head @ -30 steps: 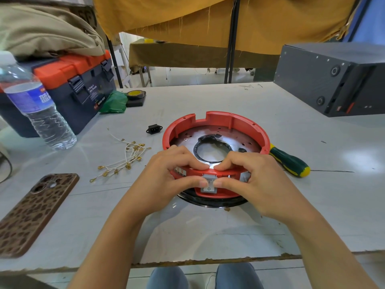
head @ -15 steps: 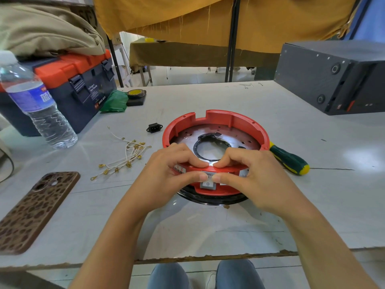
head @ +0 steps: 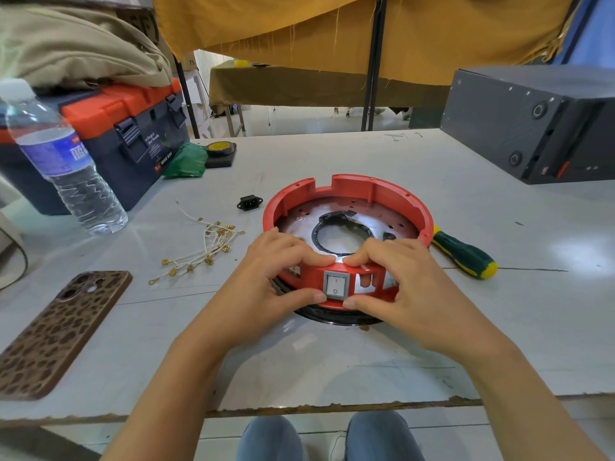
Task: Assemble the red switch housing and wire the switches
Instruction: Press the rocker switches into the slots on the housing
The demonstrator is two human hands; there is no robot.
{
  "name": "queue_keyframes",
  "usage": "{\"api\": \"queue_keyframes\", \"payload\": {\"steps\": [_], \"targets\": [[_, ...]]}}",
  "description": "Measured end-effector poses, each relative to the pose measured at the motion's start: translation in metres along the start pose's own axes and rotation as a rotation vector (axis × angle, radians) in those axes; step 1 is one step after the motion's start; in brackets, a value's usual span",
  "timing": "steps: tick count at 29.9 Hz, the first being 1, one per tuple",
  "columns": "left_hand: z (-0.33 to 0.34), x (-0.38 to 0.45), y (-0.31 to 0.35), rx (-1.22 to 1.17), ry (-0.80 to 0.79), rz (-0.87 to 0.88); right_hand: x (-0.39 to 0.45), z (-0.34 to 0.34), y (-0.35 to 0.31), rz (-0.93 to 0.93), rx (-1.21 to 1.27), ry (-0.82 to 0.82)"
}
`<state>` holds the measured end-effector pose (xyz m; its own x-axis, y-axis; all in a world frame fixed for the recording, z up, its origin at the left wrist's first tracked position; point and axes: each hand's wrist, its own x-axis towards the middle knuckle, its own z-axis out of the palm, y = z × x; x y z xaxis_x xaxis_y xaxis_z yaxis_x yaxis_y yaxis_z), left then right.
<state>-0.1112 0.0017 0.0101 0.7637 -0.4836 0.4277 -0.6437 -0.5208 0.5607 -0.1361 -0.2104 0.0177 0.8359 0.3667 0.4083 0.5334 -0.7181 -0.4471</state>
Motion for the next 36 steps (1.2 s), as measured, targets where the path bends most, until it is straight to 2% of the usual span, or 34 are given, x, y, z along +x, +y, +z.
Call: {"api": "queue_keyframes", "payload": {"steps": [36], "targets": [[0.0055,0.0012,-0.0003,0.049,0.026,-0.031,0.0009,0.0039,-0.0018,0.059,0.006,-0.012]]}}
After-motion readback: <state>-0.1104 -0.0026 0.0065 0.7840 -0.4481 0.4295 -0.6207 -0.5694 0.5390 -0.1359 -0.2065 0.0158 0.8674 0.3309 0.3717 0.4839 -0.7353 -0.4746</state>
